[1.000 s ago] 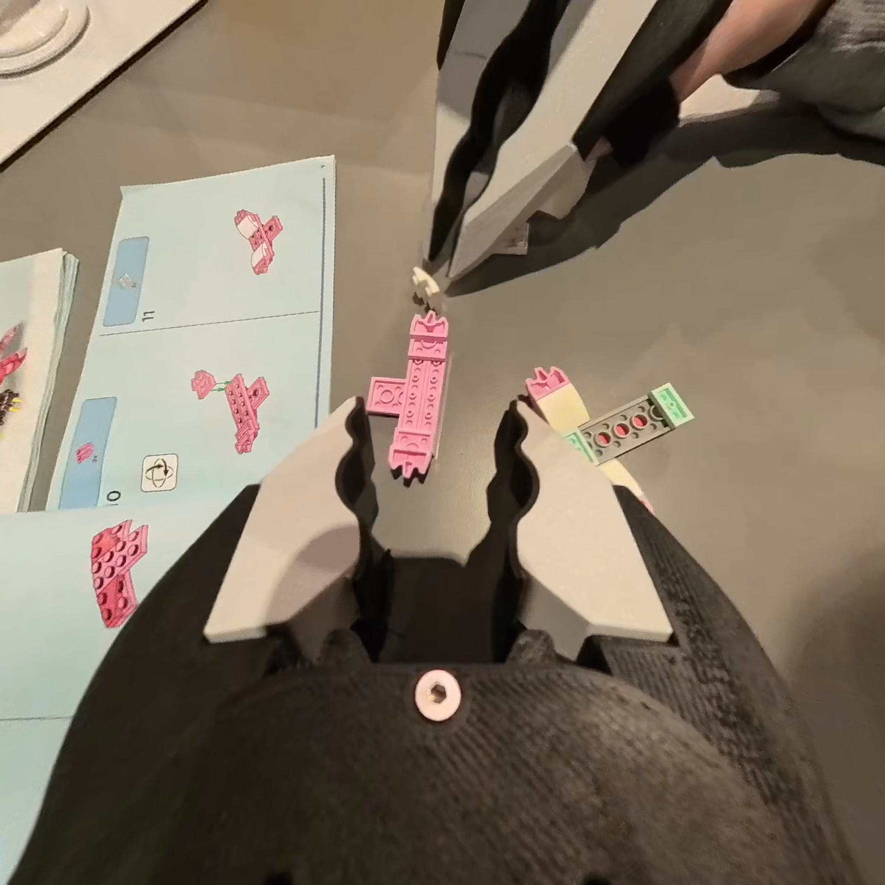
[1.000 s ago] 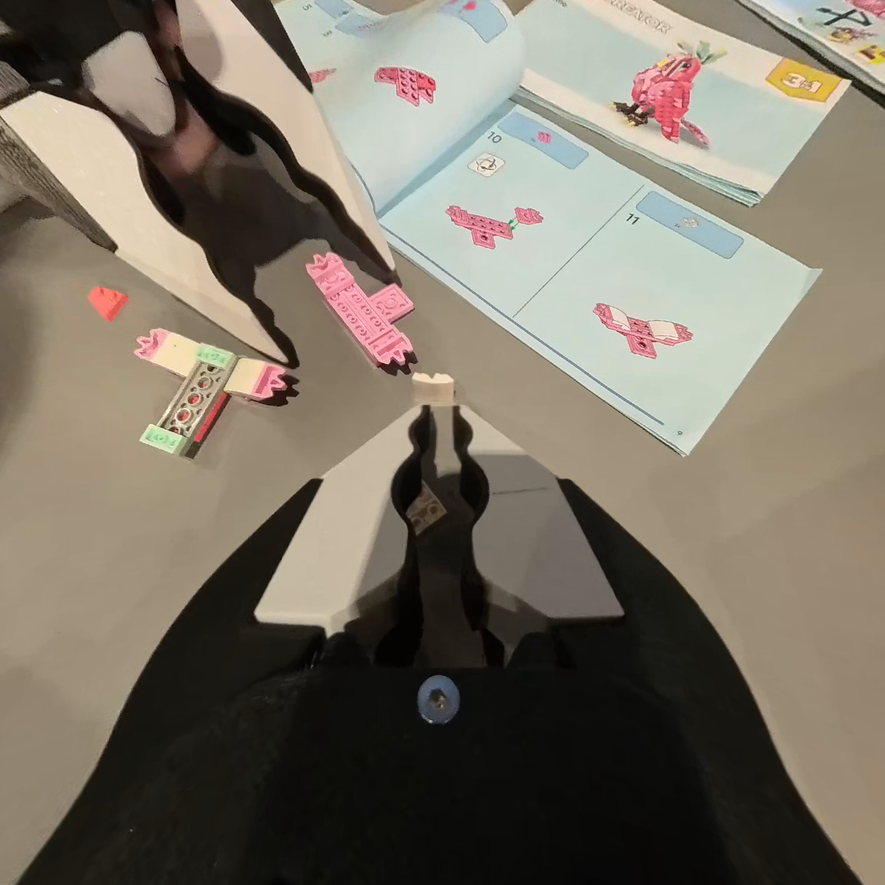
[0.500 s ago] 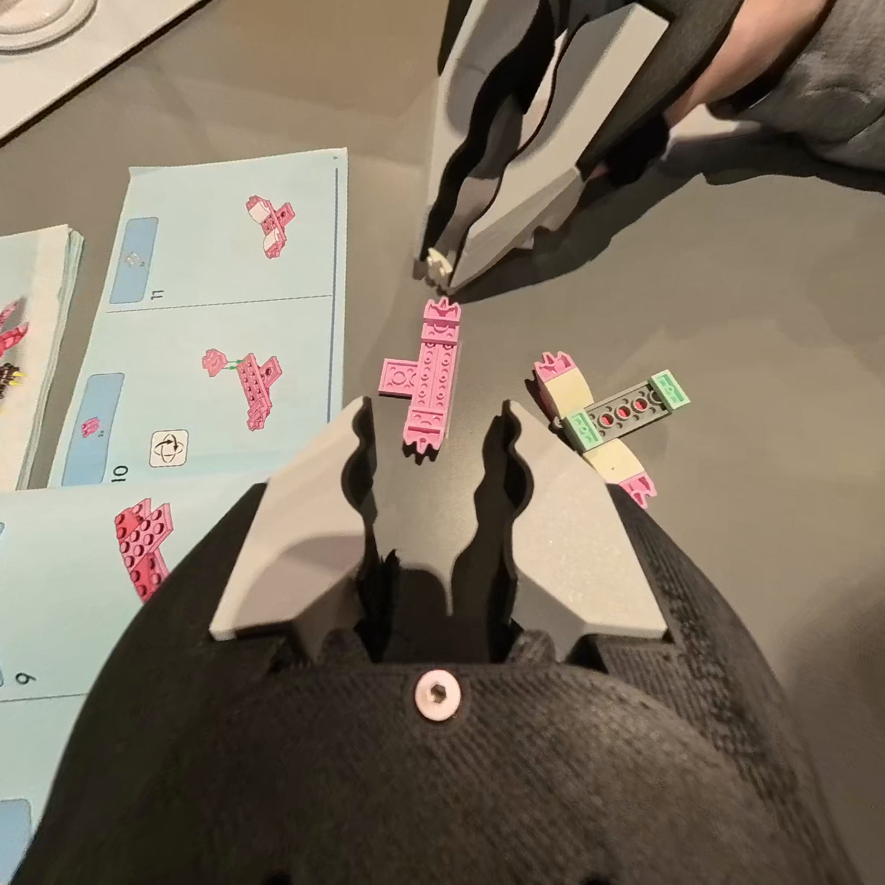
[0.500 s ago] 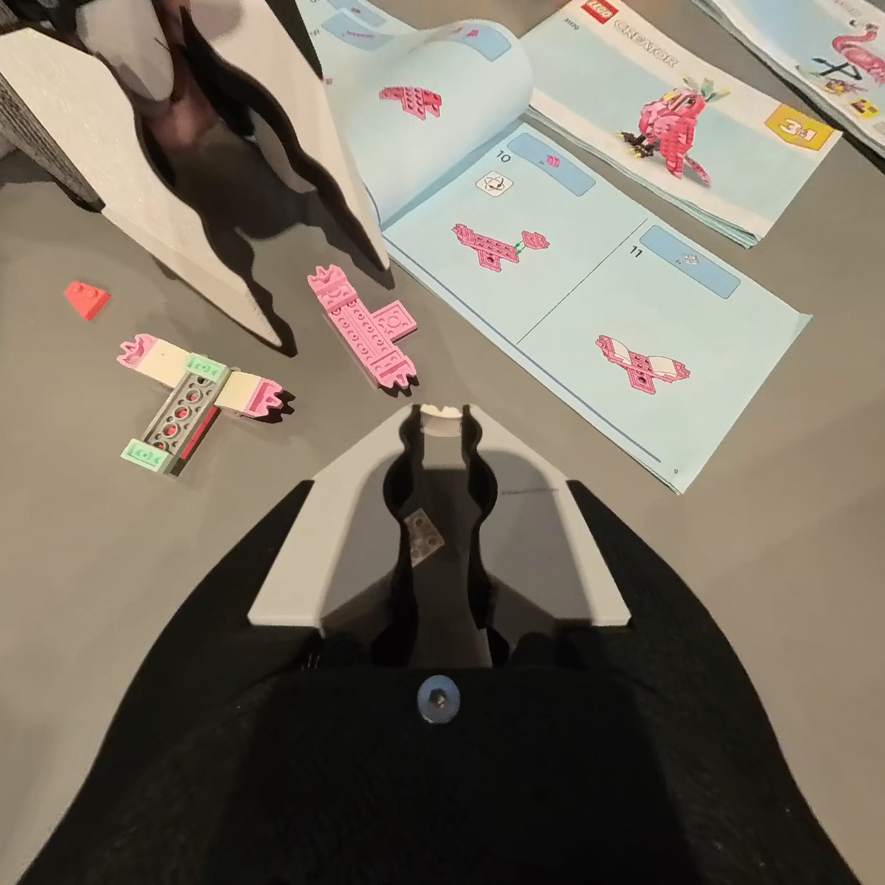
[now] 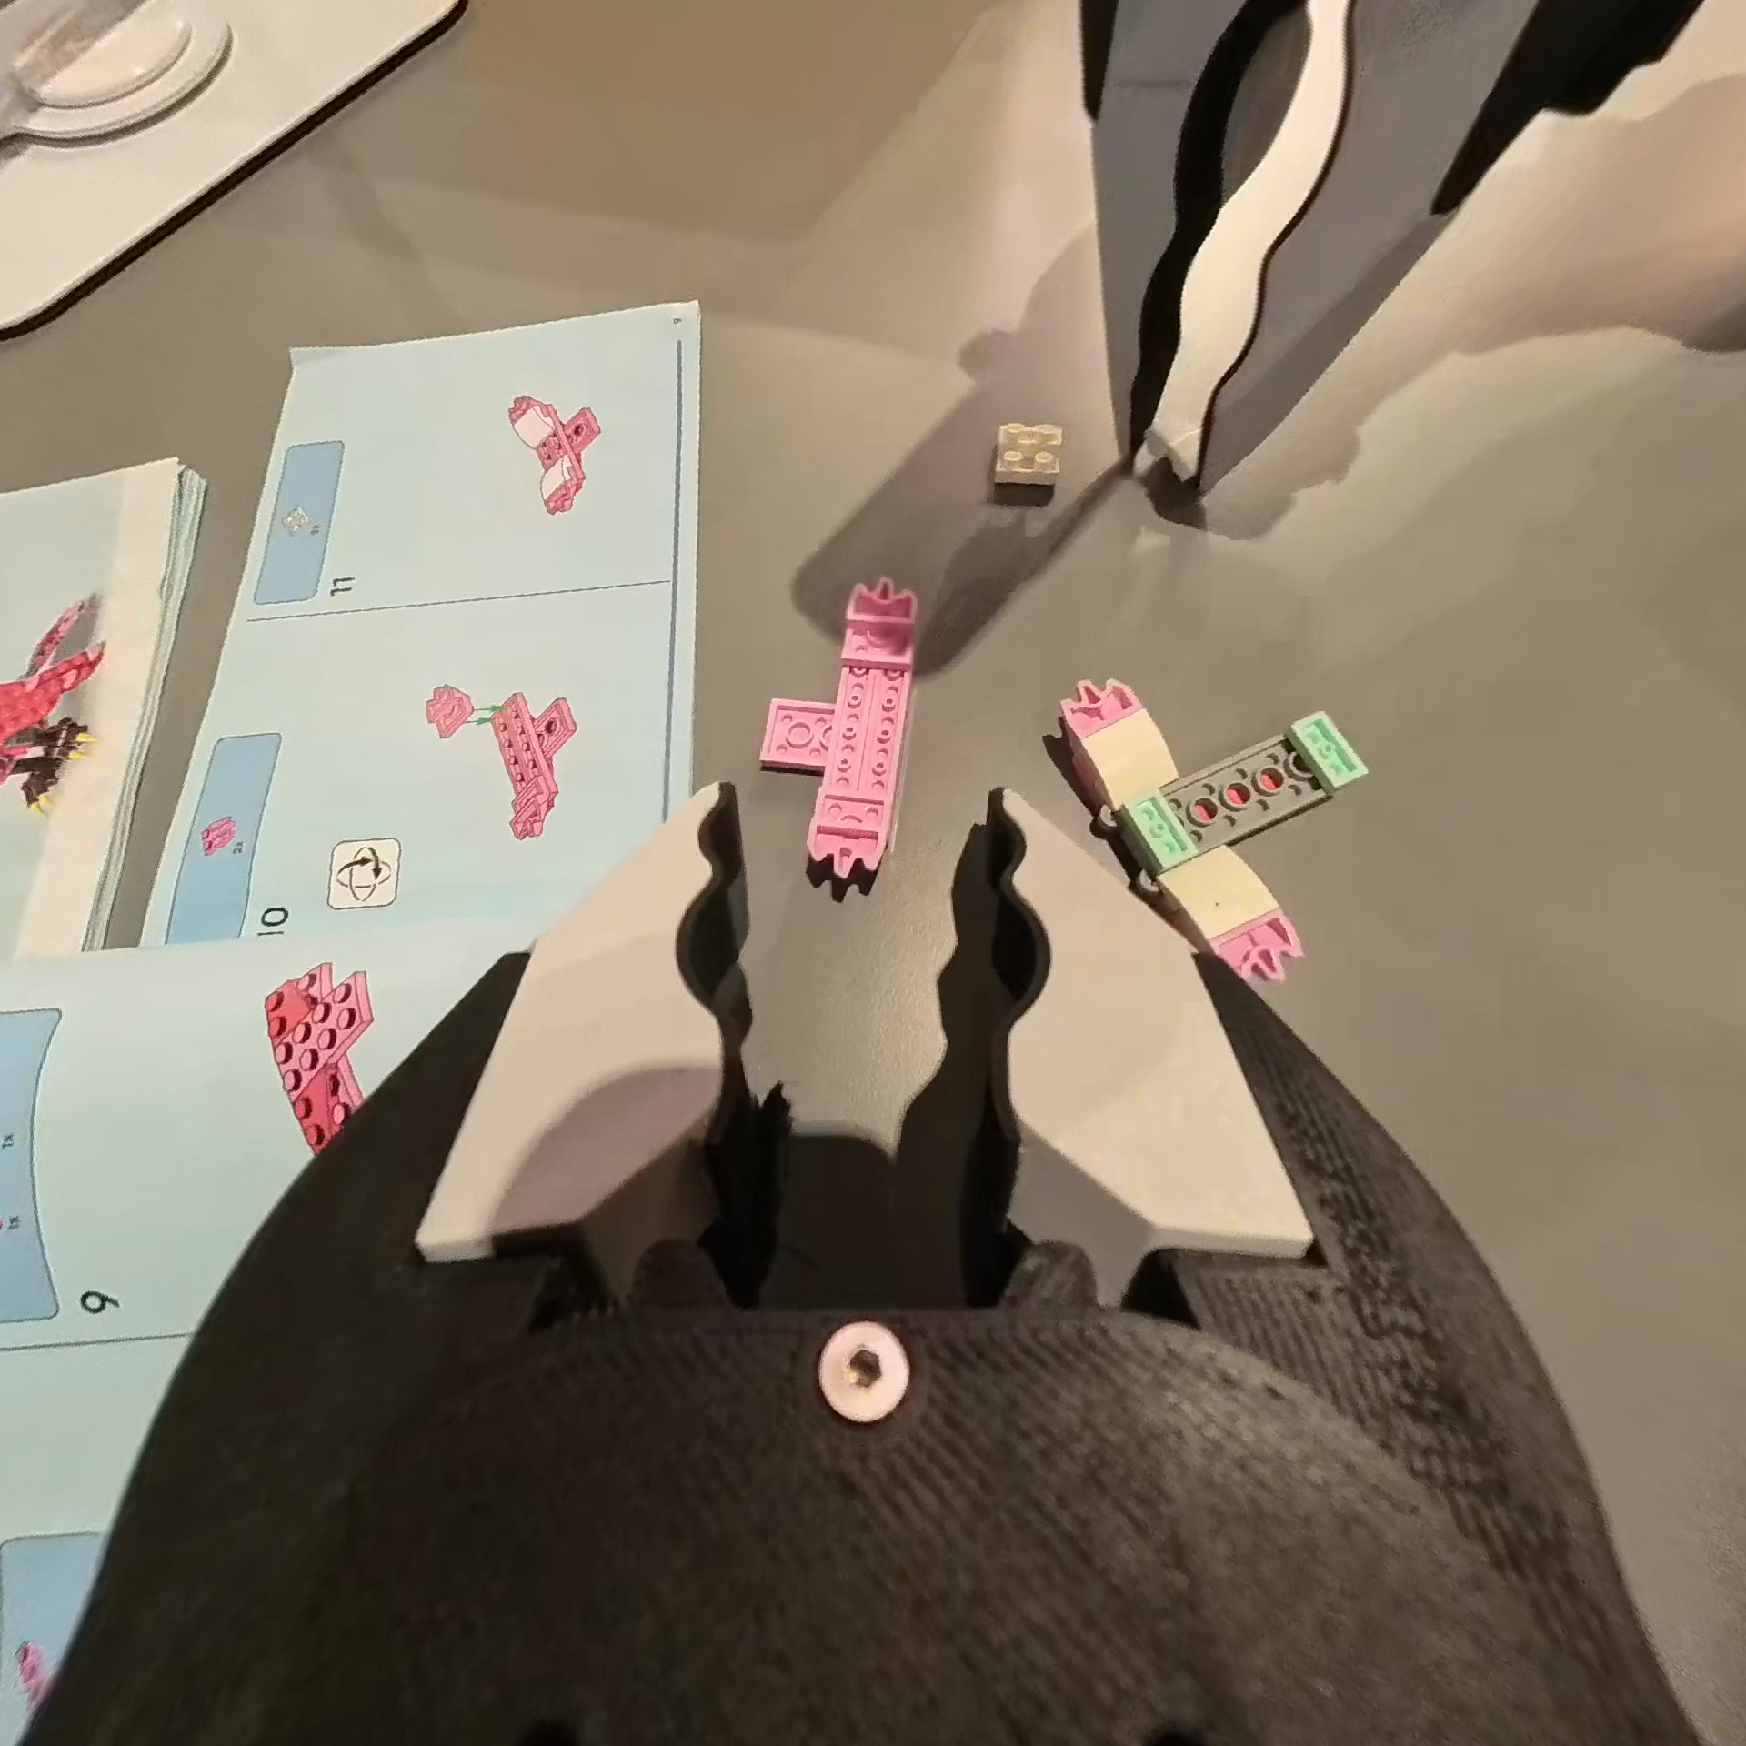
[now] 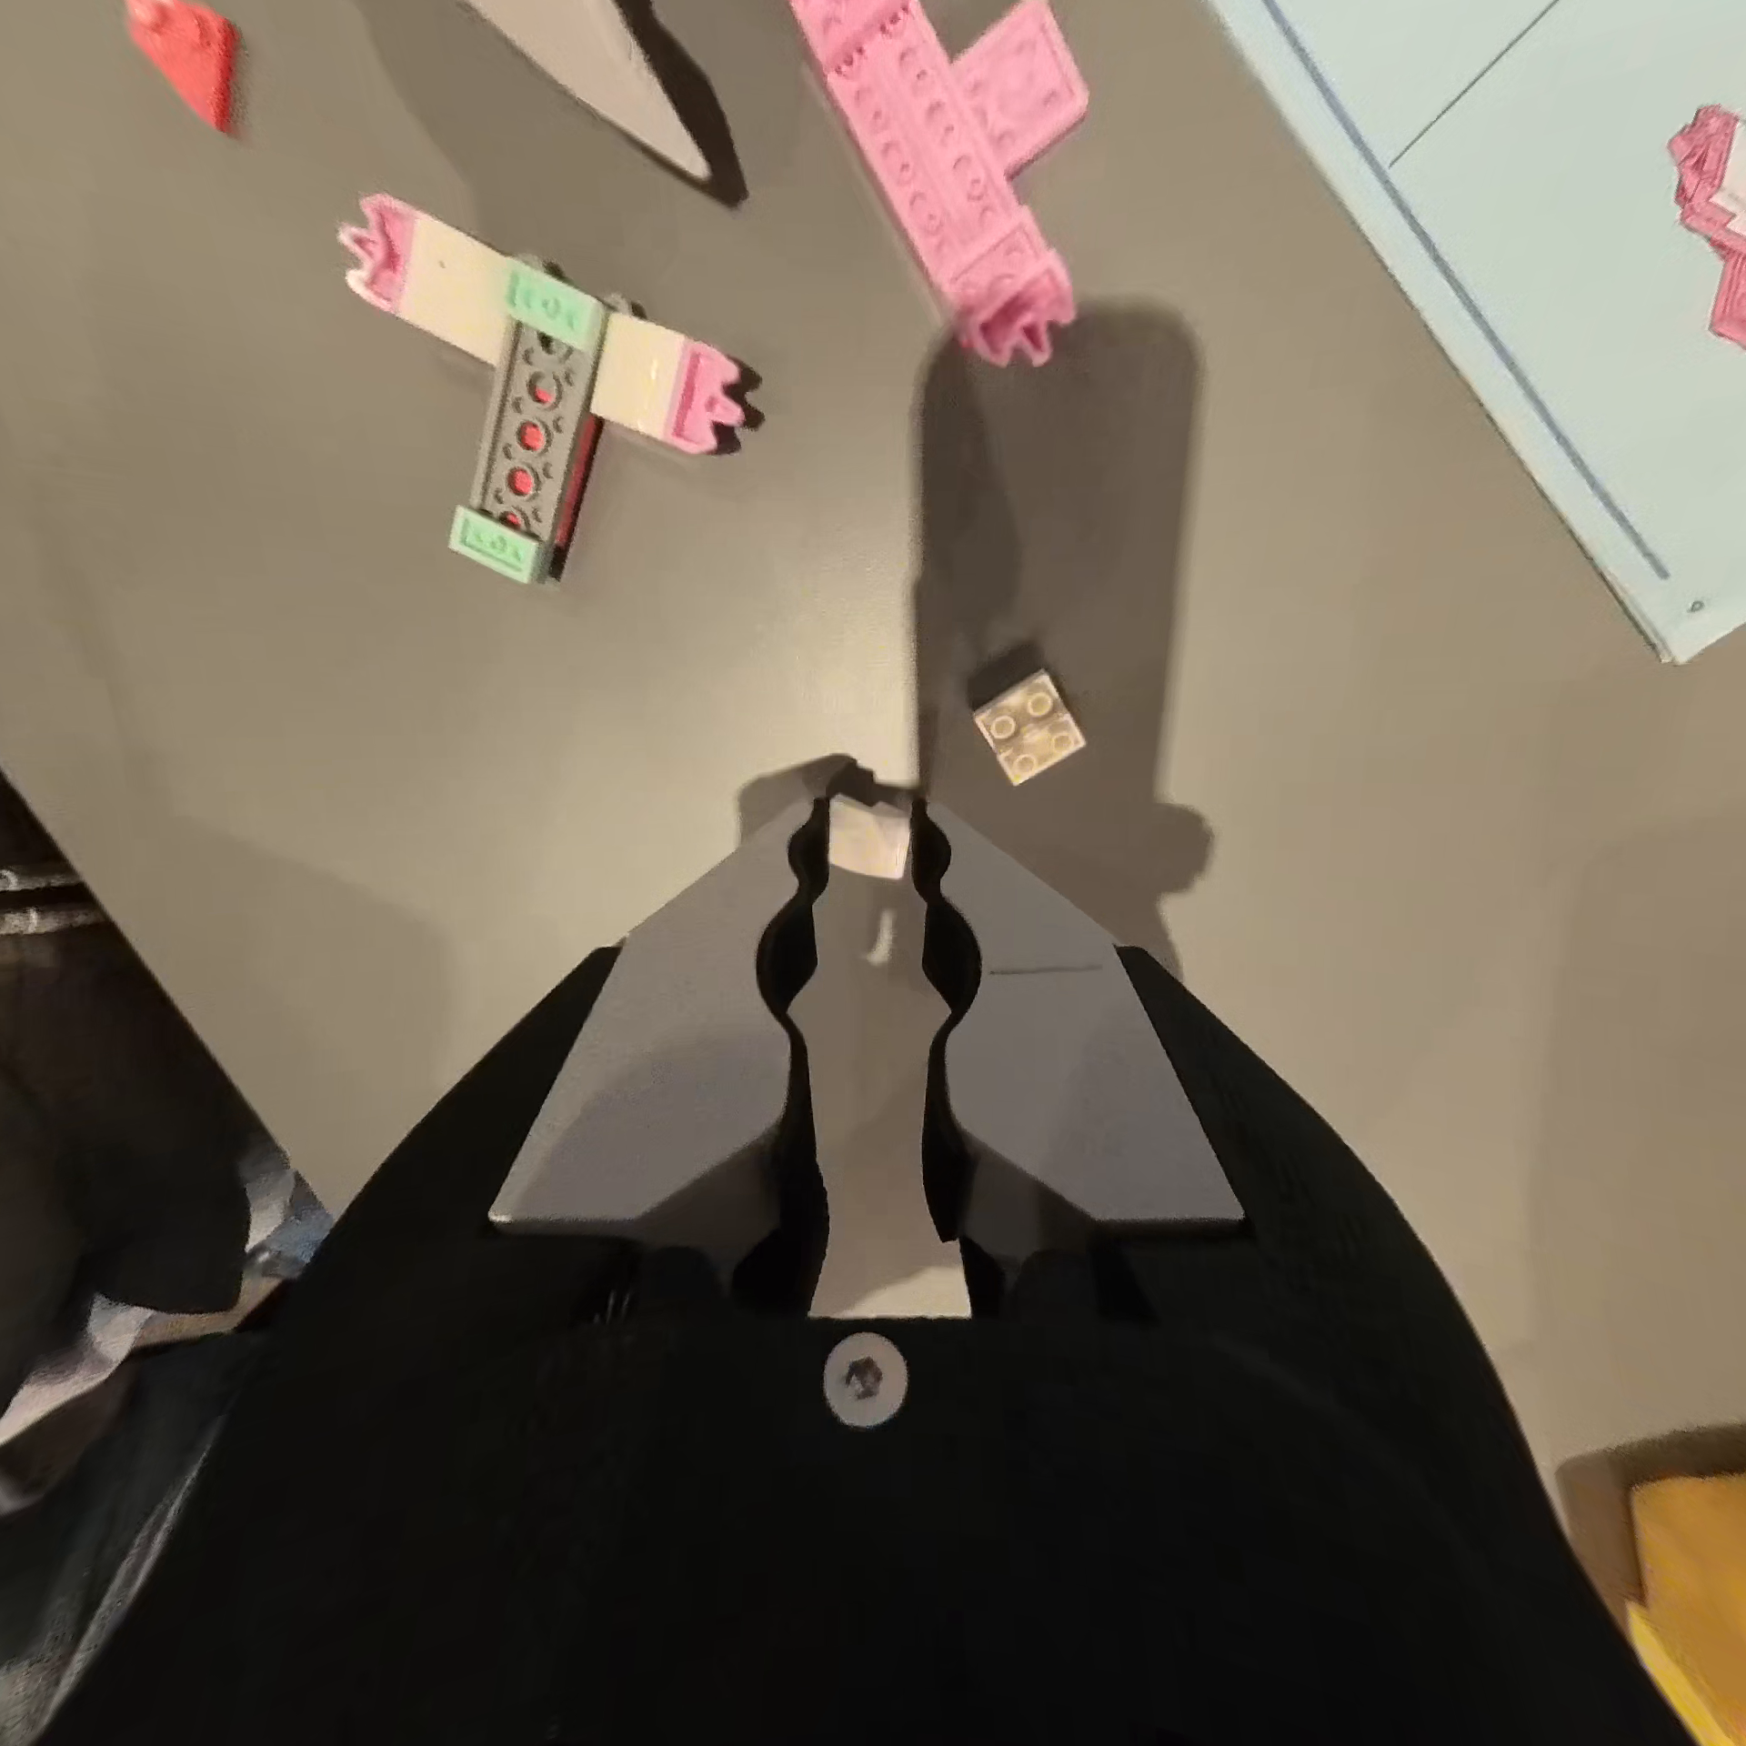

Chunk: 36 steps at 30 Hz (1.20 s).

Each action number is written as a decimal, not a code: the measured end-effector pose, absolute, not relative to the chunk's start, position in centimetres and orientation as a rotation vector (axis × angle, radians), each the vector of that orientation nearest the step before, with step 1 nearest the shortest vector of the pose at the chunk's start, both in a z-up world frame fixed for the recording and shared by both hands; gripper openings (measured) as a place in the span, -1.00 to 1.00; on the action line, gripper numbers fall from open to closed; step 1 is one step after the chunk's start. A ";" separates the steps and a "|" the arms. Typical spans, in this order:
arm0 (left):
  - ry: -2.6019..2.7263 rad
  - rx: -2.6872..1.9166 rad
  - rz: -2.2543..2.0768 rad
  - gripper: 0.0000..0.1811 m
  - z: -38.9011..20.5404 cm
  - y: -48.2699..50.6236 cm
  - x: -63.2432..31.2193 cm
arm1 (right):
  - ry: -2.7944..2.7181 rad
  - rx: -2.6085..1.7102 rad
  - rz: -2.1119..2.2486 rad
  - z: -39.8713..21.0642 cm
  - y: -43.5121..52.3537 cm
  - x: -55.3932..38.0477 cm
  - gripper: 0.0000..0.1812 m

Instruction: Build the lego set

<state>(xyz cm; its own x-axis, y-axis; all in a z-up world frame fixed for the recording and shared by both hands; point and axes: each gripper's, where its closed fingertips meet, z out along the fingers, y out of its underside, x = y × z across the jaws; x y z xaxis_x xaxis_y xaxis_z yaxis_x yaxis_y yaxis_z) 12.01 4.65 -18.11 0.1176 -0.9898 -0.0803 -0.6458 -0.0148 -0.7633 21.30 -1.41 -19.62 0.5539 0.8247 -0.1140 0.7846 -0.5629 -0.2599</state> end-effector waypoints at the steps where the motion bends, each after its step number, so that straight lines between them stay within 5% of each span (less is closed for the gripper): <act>1: 1.598 -1.731 -0.656 -0.43 -18.1 4.7 12.0 | -1.358 -2.618 0.326 -19.6 -1.2 21.2 -0.83; 9: 1.598 -1.702 -0.666 -0.42 -17.5 4.6 11.8 | -1.376 -2.173 0.469 -17.1 3.5 17.0 -0.48; 22: 1.604 -1.522 -0.808 -0.33 -15.2 2.8 12.7 | -1.358 -1.994 0.789 -18.7 5.4 14.6 -0.81; 36: 1.613 -0.999 0.160 -0.49 -15.0 6.1 13.2 | -1.020 -1.834 1.180 -13.2 4.7 15.6 -0.84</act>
